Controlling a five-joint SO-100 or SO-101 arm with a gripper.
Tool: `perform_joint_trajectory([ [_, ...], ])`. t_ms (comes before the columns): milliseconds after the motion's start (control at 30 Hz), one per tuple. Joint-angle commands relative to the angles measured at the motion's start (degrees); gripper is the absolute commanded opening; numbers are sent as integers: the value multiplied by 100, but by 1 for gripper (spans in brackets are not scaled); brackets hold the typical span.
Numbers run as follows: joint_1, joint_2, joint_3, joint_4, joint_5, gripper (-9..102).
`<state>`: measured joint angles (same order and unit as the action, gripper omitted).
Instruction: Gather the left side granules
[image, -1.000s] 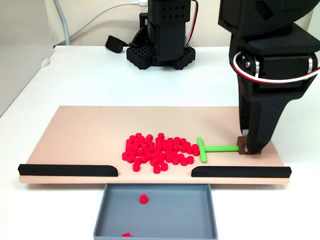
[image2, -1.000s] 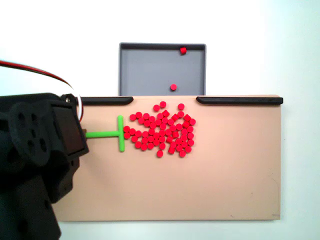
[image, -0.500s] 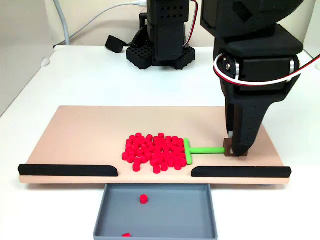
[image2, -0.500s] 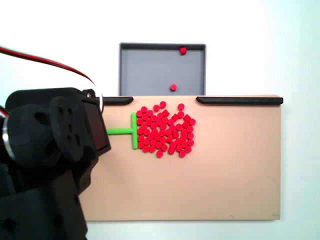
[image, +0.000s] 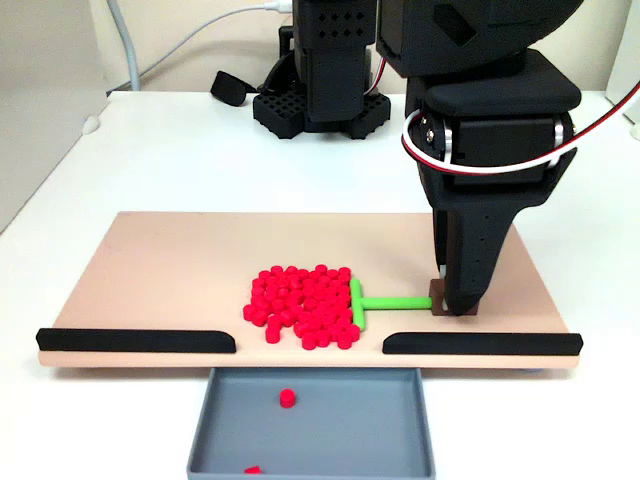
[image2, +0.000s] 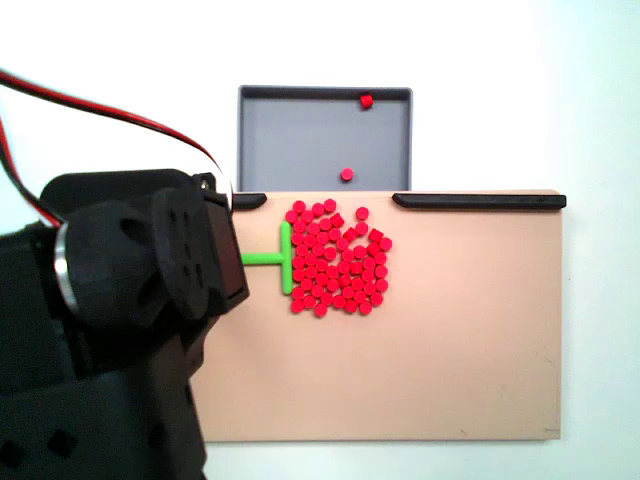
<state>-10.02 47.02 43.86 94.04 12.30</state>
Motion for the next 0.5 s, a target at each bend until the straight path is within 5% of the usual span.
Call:
perform_joint_trajectory([
  [0,-123,264,26,26,105,0],
  [467,-879,1441,26,26,527,0],
])
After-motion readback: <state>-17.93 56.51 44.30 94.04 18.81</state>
